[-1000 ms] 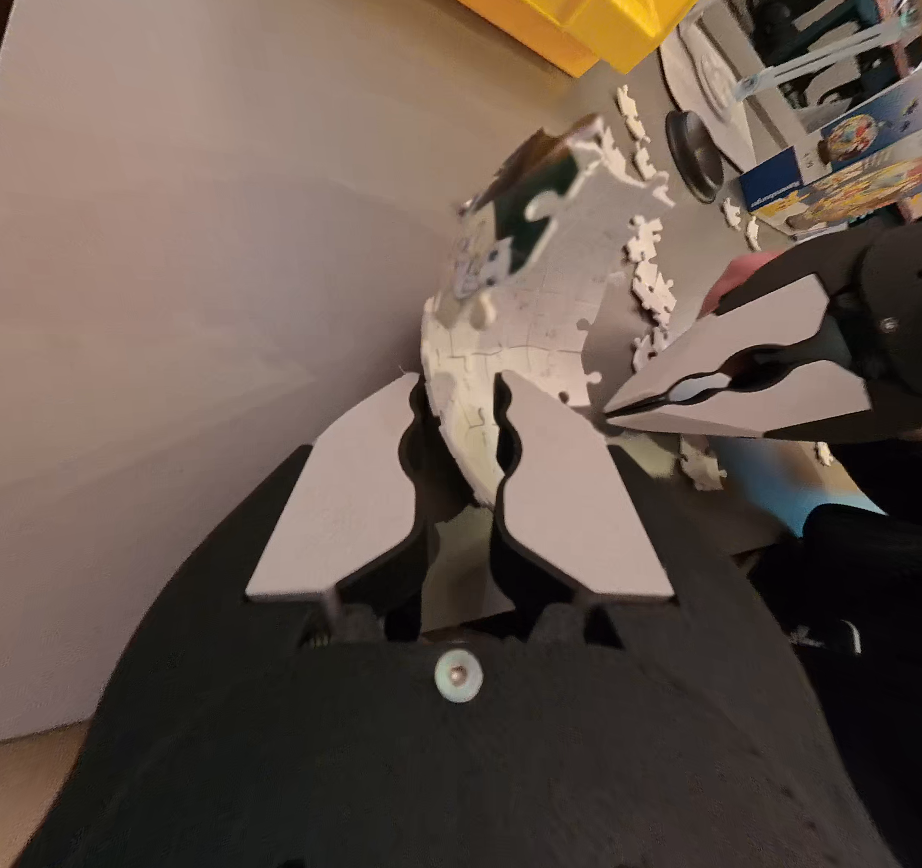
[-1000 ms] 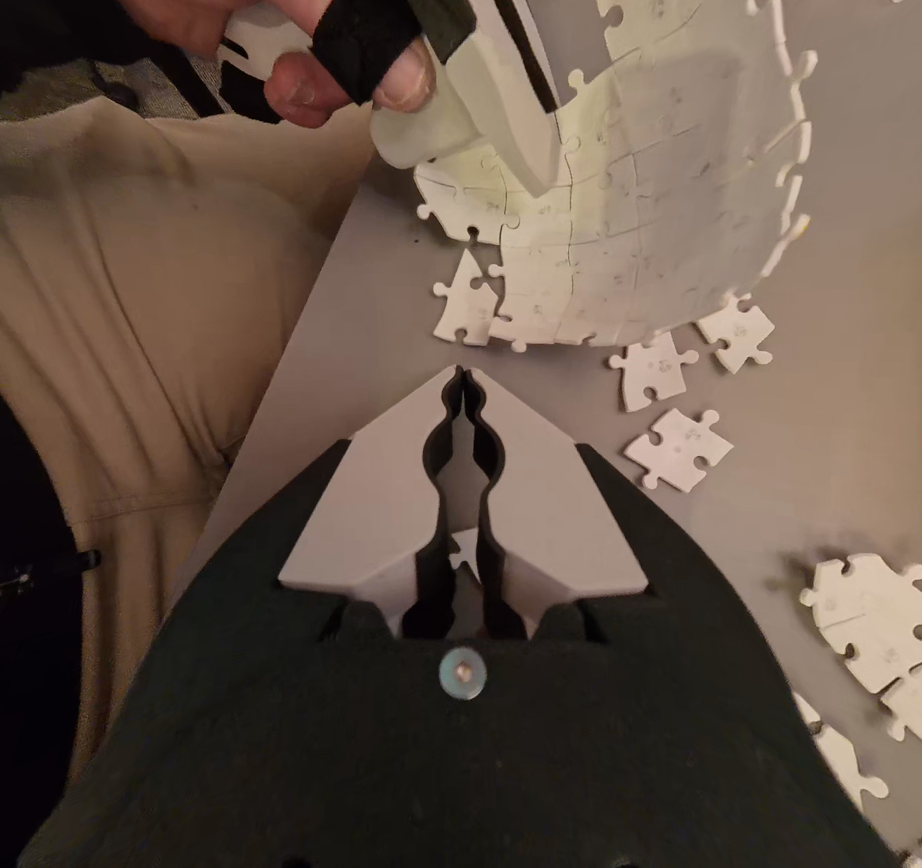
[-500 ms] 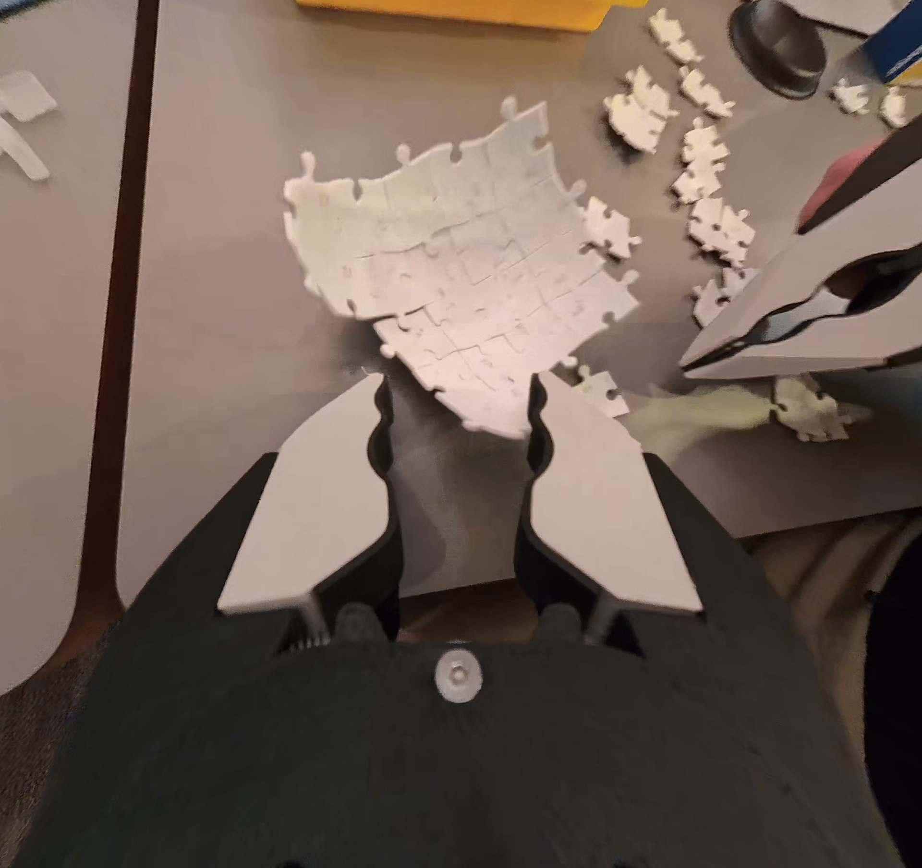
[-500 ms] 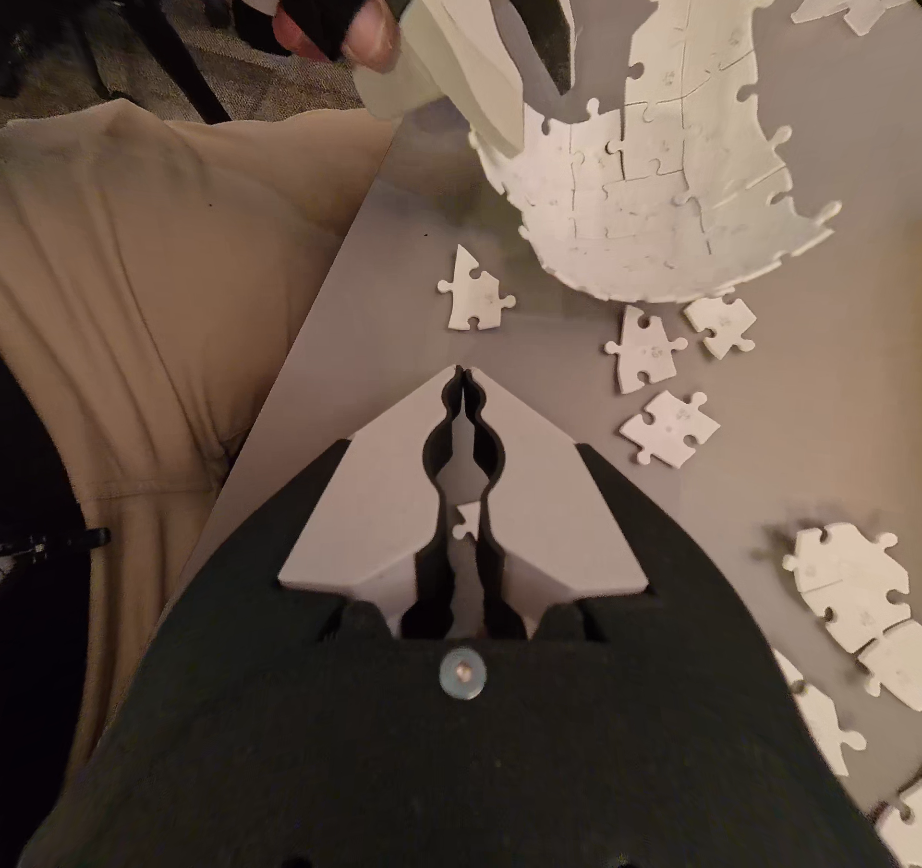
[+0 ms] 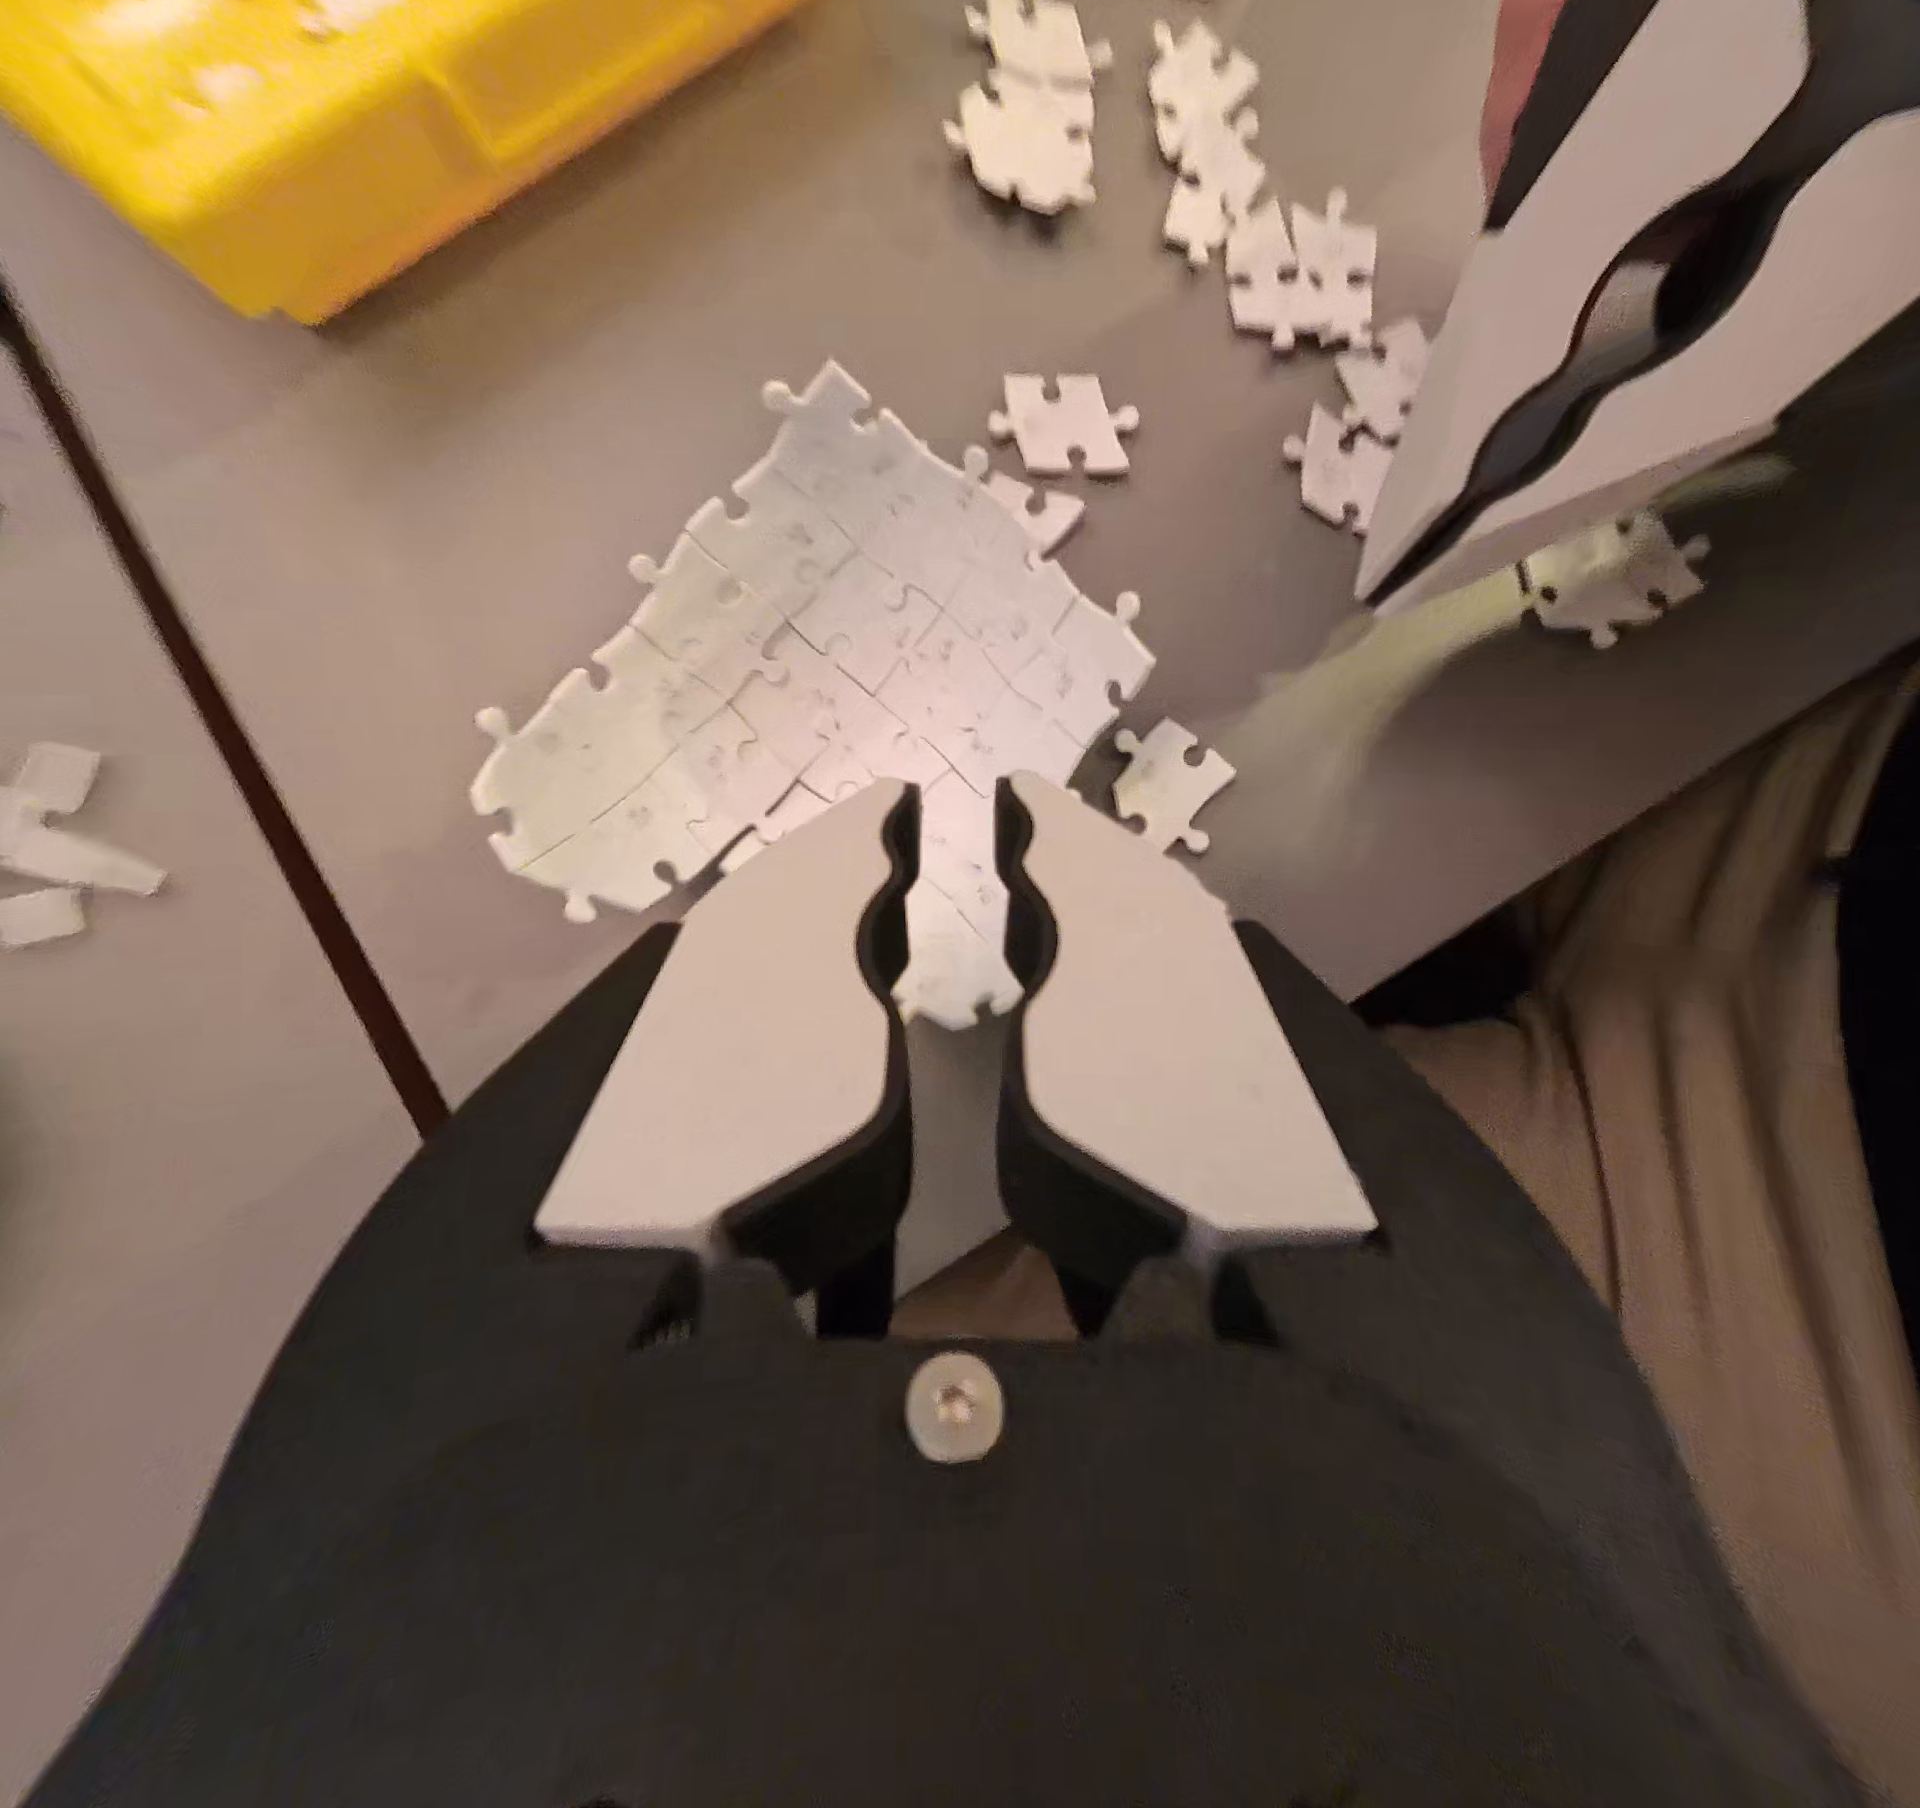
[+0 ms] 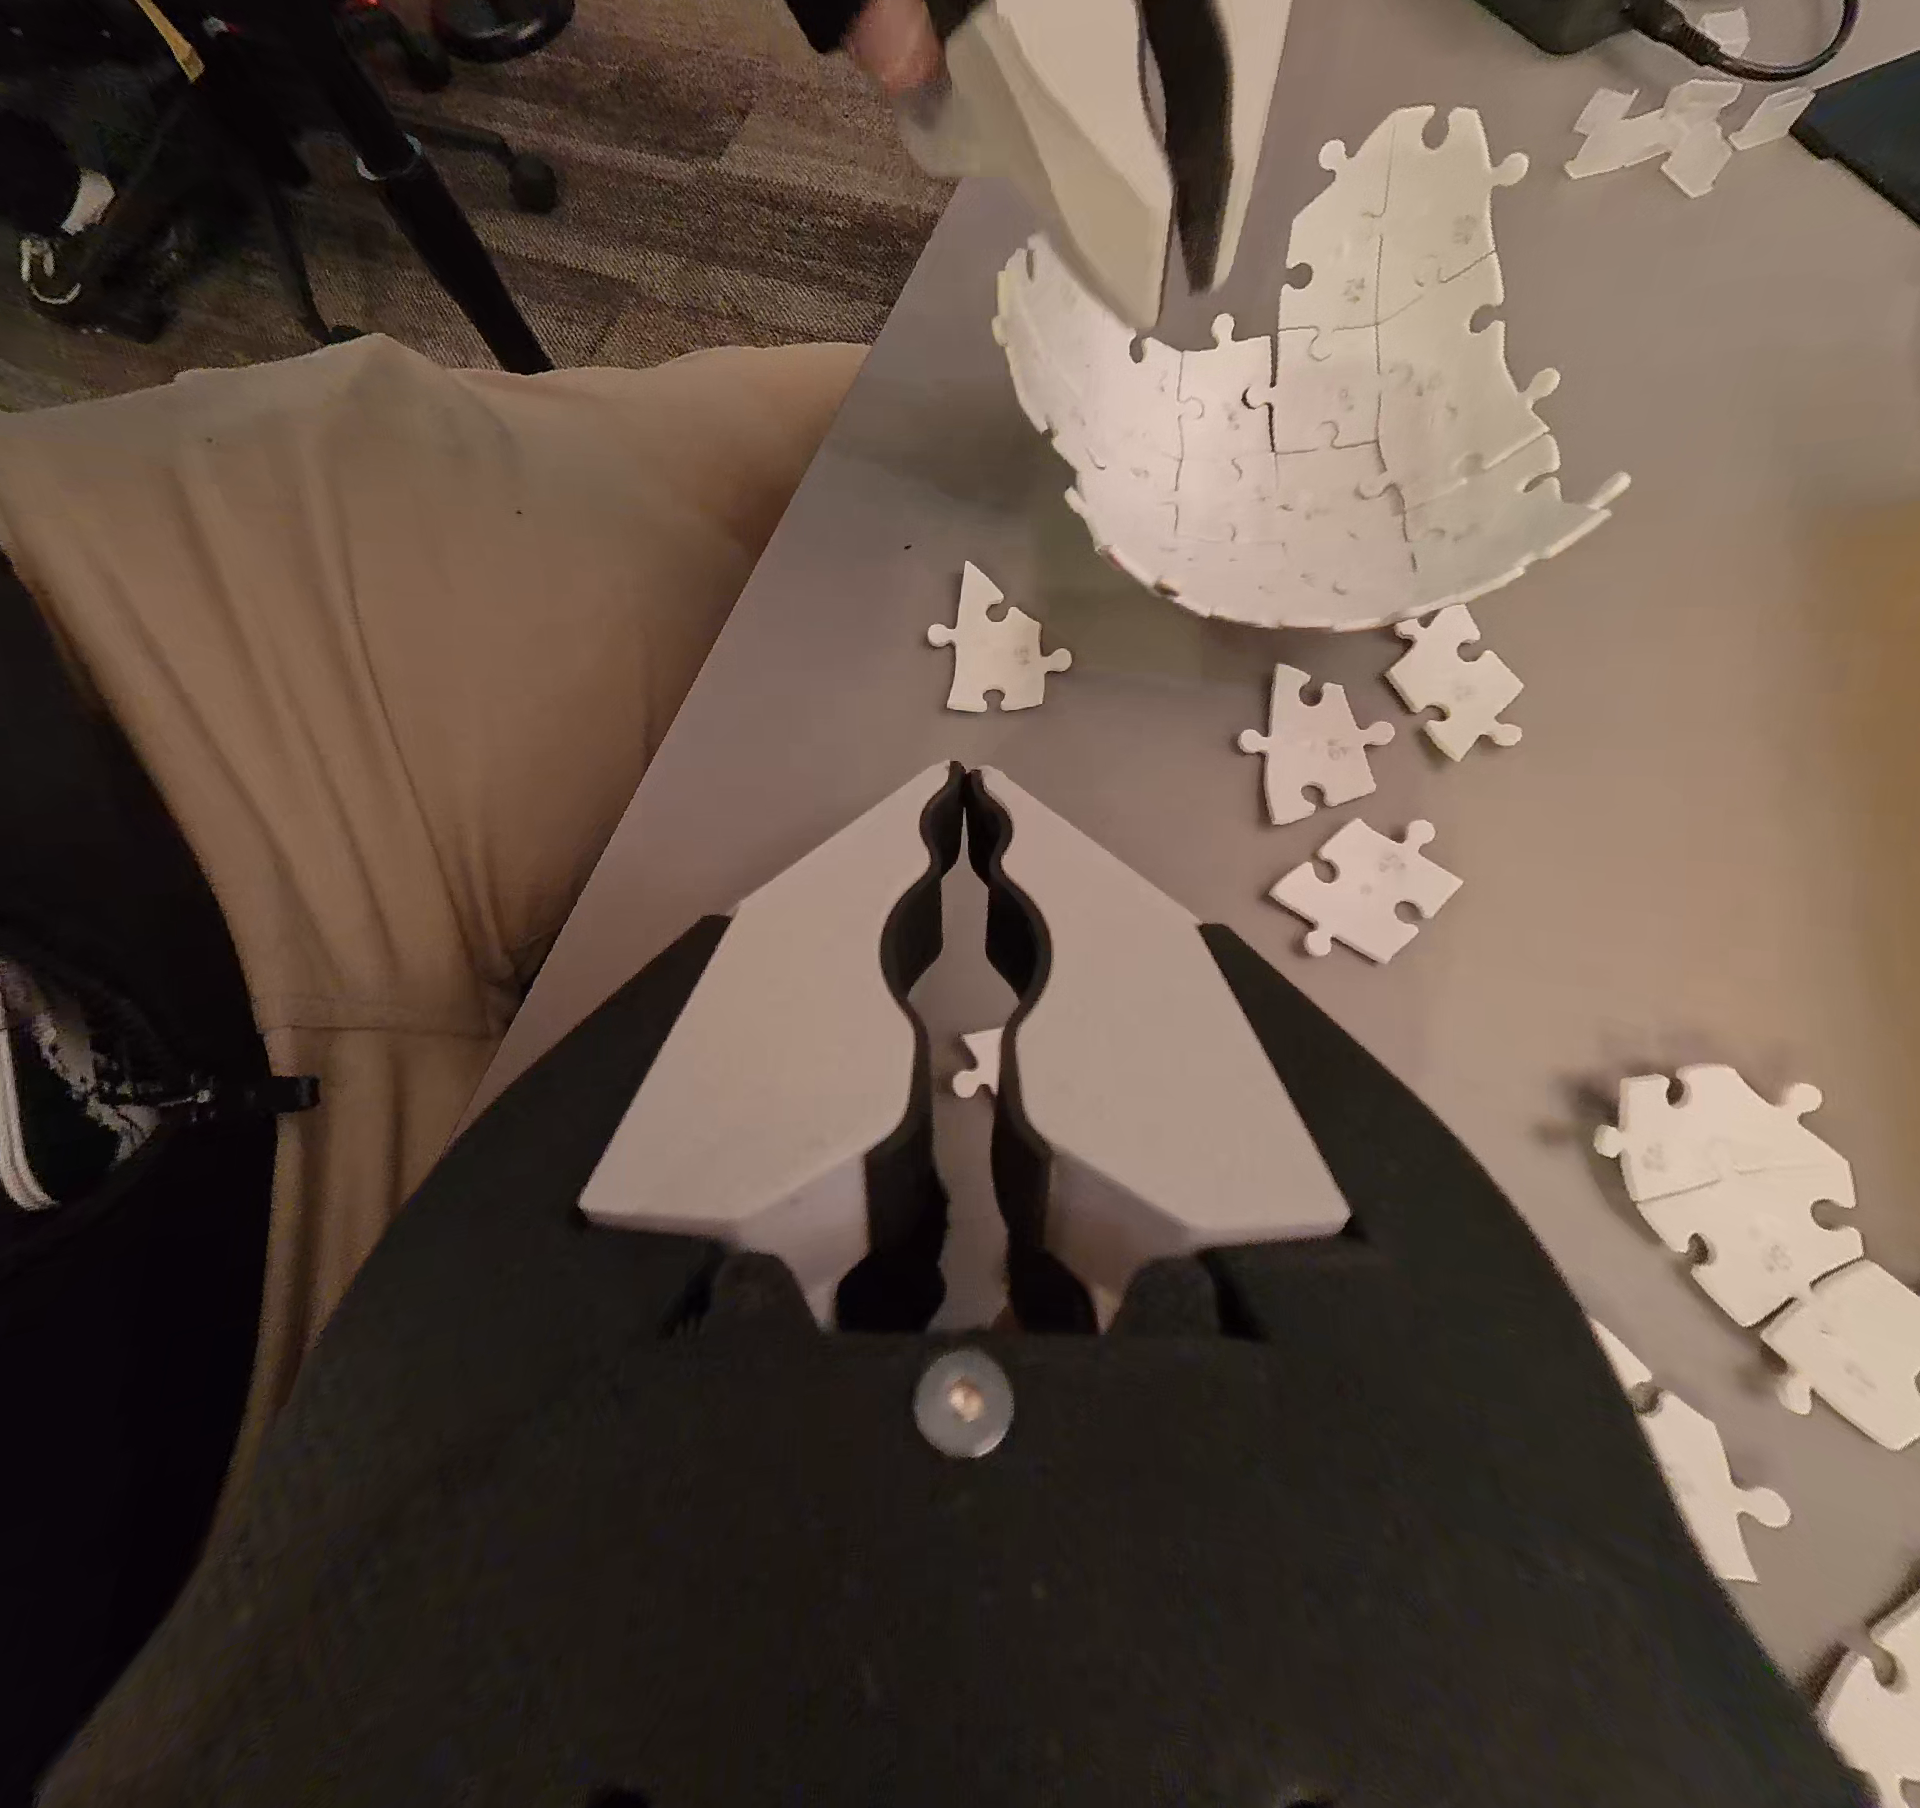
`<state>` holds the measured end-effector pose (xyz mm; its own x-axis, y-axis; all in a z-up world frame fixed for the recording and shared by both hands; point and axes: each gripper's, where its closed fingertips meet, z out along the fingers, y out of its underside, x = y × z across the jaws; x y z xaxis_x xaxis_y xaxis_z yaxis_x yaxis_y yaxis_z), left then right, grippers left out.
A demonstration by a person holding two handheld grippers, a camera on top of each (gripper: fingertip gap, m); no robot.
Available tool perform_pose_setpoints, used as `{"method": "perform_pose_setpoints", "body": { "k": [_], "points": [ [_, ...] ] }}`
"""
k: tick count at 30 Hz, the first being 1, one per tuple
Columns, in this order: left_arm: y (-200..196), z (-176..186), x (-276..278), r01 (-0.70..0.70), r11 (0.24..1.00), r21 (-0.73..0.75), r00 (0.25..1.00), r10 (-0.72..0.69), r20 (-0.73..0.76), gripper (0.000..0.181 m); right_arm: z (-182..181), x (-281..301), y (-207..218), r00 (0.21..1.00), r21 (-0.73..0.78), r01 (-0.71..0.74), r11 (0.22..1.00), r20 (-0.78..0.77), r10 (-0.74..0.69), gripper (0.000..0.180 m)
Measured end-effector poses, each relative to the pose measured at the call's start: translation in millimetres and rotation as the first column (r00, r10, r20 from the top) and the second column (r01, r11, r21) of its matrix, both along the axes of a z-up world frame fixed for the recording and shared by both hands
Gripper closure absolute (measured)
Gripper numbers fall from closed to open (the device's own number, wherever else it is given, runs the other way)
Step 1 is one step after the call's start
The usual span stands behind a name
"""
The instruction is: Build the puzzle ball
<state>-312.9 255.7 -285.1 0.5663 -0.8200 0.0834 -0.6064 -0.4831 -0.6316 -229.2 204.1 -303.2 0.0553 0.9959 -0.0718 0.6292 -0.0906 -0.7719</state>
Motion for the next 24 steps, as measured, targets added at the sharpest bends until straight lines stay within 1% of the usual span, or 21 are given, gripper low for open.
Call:
{"method": "perform_pose_setpoints", "body": {
  "k": [3,6,12,15,17,24],
  "points": [
    [-2,-24,-1,0.070,0.994,-0.078,0.989,-0.080,-0.124,0.170,1,0,0,1.000,-0.001,0.000,1.000,-0.005,0.000,0.180],
    [-7,-37,1,0.119,0.985,-0.127,0.976,-0.140,-0.165,0.171,0,1,0,1.000,-0.003,-0.001,1.000,-0.011,0.001,0.180],
    [-10,-50,-3,0.117,0.982,-0.151,0.969,-0.147,-0.201,0.176,2,2,2,1.000,-0.014,-0.001,1.000,-0.030,0.000,0.180],
    [-5,-49,-10,0.079,0.988,-0.129,0.975,-0.104,-0.195,0.179,3,4,3,0.999,-0.019,0.004,1.000,-0.040,-0.005,0.180],
    [-4,-51,-12,0.075,0.989,-0.125,0.975,-0.099,-0.201,0.179,3,5,4,0.999,-0.022,0.004,1.000,-0.044,-0.005,0.180],
    [-6,-58,-14,0.091,0.985,-0.146,0.959,-0.126,-0.255,0.181,4,7,5,0.998,-0.023,0.009,1.000,-0.054,-0.010,0.180]
  ]
}}
